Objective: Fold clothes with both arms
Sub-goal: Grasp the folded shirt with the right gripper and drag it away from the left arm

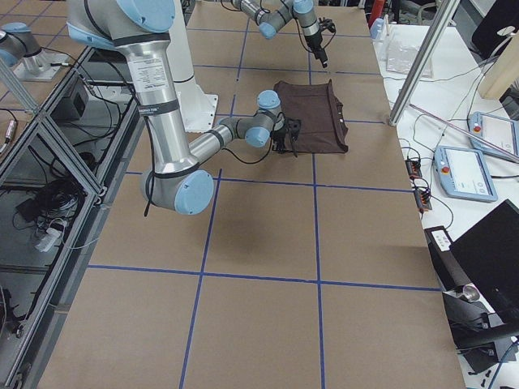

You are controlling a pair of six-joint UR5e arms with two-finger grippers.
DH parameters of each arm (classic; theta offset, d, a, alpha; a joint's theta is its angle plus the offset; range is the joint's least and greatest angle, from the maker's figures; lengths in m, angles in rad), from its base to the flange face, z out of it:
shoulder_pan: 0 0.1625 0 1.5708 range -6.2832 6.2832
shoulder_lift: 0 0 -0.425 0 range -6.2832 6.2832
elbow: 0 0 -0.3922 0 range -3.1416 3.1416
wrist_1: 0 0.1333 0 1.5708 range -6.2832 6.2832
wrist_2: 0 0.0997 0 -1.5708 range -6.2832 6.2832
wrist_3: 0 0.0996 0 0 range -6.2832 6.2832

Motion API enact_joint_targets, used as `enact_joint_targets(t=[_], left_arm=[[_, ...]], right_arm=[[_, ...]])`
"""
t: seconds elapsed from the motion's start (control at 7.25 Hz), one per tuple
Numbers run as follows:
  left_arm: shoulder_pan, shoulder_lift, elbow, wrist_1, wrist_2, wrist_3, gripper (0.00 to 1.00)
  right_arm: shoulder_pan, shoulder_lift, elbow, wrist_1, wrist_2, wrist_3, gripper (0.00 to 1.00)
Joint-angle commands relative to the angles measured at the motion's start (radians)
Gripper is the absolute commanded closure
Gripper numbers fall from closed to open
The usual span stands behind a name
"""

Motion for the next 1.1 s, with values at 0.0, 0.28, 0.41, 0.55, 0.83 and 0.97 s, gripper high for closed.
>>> enact_joint_targets(t=[0.0,0.28,0.41,0.55,0.83,0.97], left_arm=[[0.000,0.001,0.002,-0.002,0.002,0.001,0.00],[0.000,-0.002,-0.003,-0.002,0.003,0.000,0.00],[0.000,-0.002,-0.004,-0.001,0.003,0.000,0.00],[0.000,-0.002,-0.008,-0.001,0.003,-0.008,0.00],[0.002,-0.001,-0.015,0.001,0.003,-0.023,0.00],[0.002,0.007,-0.018,-0.001,0.002,-0.023,0.00]], right_arm=[[0.003,0.000,0.007,0.001,0.032,-0.002,1.00],[-0.011,-0.111,0.131,0.000,0.067,0.000,1.00],[-0.081,-0.240,0.258,0.001,0.063,0.000,1.00],[-0.179,-0.379,0.391,0.001,0.056,0.003,1.00],[-0.398,-0.561,0.509,0.003,0.059,0.010,1.00],[-0.487,-0.595,0.529,0.006,0.064,0.013,0.88]])
